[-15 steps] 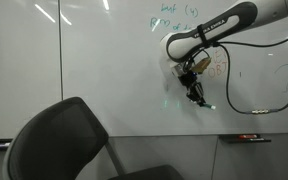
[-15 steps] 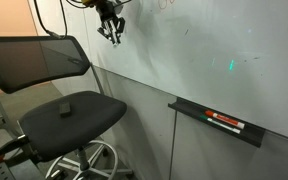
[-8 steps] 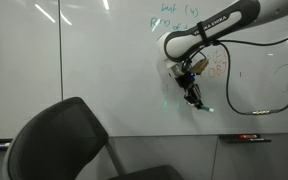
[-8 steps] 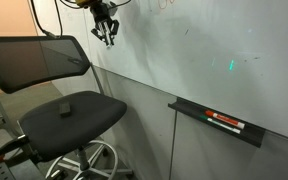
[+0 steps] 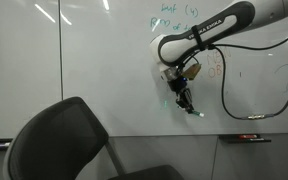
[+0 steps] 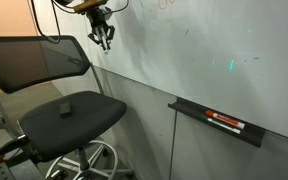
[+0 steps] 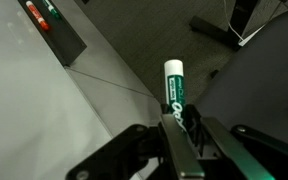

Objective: Use the marker on the chair to write on the white board

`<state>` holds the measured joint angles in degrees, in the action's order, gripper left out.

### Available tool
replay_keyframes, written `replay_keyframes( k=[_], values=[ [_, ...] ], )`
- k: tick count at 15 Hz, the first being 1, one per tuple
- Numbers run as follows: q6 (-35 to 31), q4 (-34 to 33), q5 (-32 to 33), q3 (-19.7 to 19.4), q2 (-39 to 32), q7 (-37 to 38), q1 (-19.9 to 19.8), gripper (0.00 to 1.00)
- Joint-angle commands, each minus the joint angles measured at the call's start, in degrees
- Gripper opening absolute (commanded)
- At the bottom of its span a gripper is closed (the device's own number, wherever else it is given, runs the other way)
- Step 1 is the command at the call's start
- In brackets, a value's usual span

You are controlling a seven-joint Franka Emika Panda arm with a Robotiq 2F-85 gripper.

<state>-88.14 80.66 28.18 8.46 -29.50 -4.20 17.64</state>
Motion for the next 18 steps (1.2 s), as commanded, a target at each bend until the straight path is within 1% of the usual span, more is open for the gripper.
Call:
replay_keyframes(
  k=[1, 7, 10, 14, 18],
  values=[
    [-1.5, -4.5, 0.9, -0.7, -3.5, 0.6, 1.3, 0.08],
    [-3.6, -12.1, 3.0, -2.4, -9.4, 2.1, 3.8, 0.08],
    [-3.9, -15.3, 5.7, -4.1, -11.2, 2.3, 5.0, 0.08],
    [-4.2, -18.8, 7.6, -5.5, -12.6, 2.8, 5.2, 0.08],
    [-5.0, -20.4, 8.8, -6.0, -13.3, 3.4, 5.0, 0.08]
  ],
)
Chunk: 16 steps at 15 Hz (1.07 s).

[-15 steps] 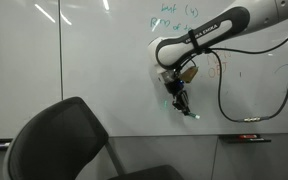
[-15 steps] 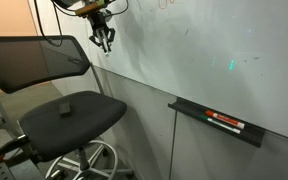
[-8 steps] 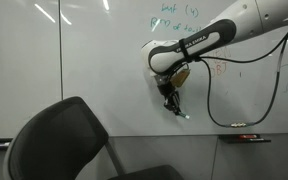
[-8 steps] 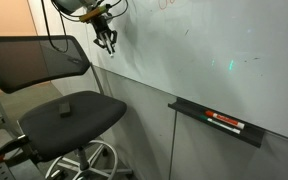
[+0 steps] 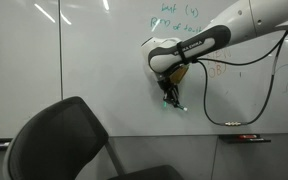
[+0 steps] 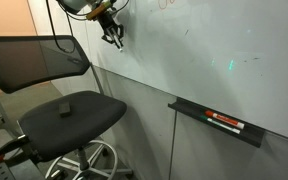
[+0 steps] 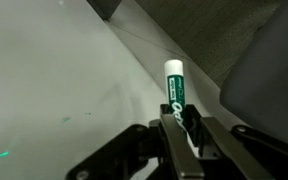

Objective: Use the marker on the chair to write on the white board

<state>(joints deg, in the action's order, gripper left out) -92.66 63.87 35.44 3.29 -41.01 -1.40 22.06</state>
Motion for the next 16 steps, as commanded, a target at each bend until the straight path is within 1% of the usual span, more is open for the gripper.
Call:
replay_keyframes(
  k=[1, 9, 16],
  values=[
    [-0.8, -4.0, 1.8, -0.9, -2.0, 0.9, 0.6, 0.08],
    [-4.6, -4.8, 4.3, -1.1, -3.0, 3.7, 0.9, 0.08],
    [-4.8, -3.9, 5.5, -1.3, -3.3, 4.6, 0.4, 0.08]
  ],
)
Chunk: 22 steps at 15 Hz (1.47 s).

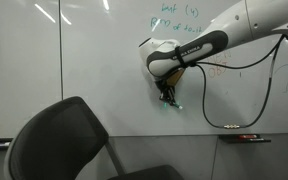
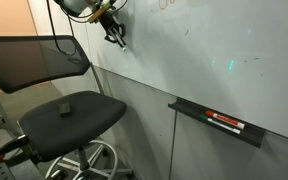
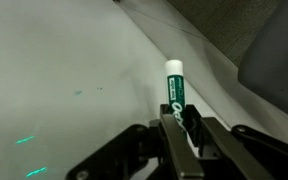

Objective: Use the marker on the chair to write on the white board

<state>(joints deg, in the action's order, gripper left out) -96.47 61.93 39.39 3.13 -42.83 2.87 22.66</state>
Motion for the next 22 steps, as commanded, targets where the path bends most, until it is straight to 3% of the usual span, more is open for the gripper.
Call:
replay_keyframes(
  k=[1, 22],
  values=[
    [-1.1, -1.8, 1.7, -1.1, -1.4, 0.4, -0.3, 0.08],
    [-1.8, 4.3, 6.7, -4.2, 3.6, 1.8, -2.0, 0.08]
  ],
)
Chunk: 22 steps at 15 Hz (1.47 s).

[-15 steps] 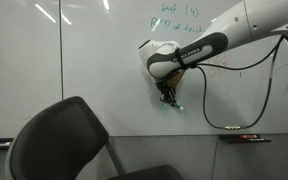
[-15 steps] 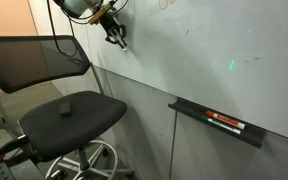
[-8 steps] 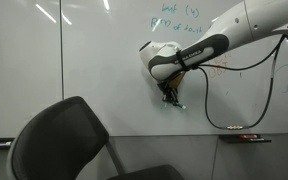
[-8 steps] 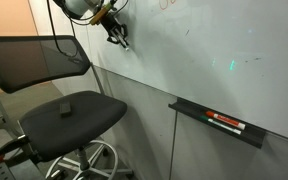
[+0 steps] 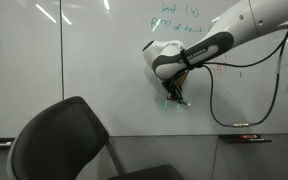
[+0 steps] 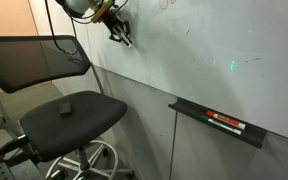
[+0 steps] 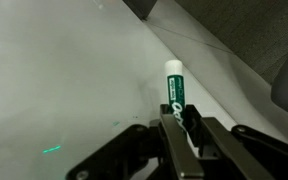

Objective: Use the marker on the chair to write on the white board

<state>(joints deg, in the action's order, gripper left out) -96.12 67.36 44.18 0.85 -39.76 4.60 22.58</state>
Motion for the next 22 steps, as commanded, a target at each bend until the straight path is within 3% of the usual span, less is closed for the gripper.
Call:
replay_keyframes(
  k=[1, 7, 17, 22],
  values=[
    [-2.2, -0.9, 2.4, -2.0, 0.8, 0.1, -1.9, 0.08],
    [-1.7, -0.3, 4.5, -0.9, 1.4, 0.1, -2.3, 0.08],
    [-1.0, 1.1, 1.5, 2.1, 0.0, -2.4, -2.3, 0.08],
    [-1.0, -1.3, -1.1, 3.6, -1.5, -4.2, -2.1, 0.08]
  ],
)
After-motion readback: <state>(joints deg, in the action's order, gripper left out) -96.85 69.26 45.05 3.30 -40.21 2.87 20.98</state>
